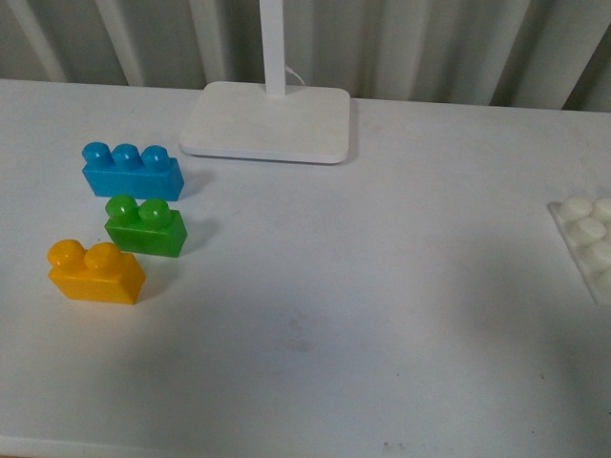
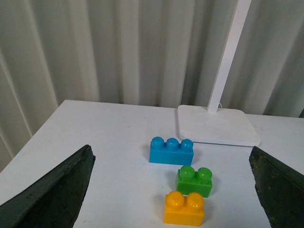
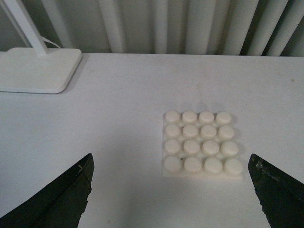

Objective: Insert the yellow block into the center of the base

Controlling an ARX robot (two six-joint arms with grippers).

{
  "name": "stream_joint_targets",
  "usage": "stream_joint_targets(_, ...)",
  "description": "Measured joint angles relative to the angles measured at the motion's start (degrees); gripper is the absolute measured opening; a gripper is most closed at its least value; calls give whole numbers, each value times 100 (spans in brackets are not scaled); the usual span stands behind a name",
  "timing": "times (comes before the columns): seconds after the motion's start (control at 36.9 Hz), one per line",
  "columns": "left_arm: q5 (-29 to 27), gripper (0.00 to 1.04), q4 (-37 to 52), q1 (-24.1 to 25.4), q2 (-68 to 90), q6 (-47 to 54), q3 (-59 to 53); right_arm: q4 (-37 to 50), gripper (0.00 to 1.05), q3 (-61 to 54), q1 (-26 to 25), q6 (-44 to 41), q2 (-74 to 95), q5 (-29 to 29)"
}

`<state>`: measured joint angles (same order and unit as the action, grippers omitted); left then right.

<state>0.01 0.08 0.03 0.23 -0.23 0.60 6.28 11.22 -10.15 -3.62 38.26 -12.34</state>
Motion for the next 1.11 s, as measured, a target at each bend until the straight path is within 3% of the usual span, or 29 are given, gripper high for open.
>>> stream_joint_targets(0.22, -2, 98, 0, 0, 0, 0, 0, 1836, 95, 848, -614, -337, 3091, -468)
stream_joint_targets(0.49, -2, 98, 0, 0, 0, 0, 0, 2133, 95, 2387, -1069, -476, 6540, -739)
stream_joint_targets(0.79, -2, 98, 0, 0, 0, 0, 0, 2142, 95, 3029, -946, -363, 7615, -468)
stream_joint_targets(1.11, -2, 98, 0, 0, 0, 2, 0, 2087, 95, 2830, -240, -55, 7611, -269)
